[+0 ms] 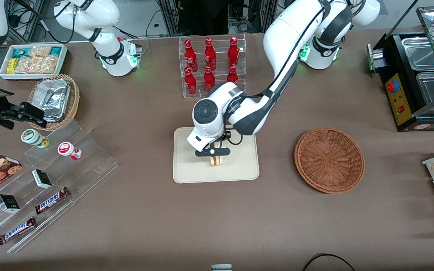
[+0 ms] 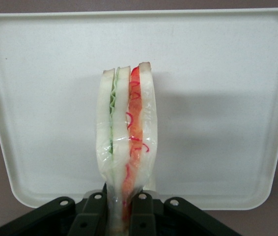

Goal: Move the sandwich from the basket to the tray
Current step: 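Lift the sandwich and carry it with the left gripper over the cream tray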

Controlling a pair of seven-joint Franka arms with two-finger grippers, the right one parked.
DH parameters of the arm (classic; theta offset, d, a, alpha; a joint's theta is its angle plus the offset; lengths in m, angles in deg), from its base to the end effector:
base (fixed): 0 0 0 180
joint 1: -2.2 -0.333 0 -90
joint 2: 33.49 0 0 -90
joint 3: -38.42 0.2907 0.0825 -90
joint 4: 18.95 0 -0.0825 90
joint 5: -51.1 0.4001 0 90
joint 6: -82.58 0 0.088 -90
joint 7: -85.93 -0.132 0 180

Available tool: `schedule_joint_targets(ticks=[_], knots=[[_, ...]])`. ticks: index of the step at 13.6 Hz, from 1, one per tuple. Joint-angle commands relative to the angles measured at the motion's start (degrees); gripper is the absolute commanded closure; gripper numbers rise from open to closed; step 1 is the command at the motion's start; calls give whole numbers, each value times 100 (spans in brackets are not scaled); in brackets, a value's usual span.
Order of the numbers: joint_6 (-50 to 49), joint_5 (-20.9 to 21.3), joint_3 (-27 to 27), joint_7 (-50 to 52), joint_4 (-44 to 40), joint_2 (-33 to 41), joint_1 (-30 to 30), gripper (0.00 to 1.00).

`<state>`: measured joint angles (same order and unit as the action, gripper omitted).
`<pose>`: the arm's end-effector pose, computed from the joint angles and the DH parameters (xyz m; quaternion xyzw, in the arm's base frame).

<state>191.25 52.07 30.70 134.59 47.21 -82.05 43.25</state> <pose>0.5095 -0.5429 0.2343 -0.9977 -0.0160 0.0653 0.0083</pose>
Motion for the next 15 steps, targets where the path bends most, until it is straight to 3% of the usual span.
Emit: schedule_joint_targets(ticks=[1,13,14,15], knots=[[137,0,51,91,-217,-215,60,100],[506,43,60,583,-156,-479,113,100],[506,35,60,583,-156,-479,113,94],[506,26,60,574,-156,-479,113,63]])
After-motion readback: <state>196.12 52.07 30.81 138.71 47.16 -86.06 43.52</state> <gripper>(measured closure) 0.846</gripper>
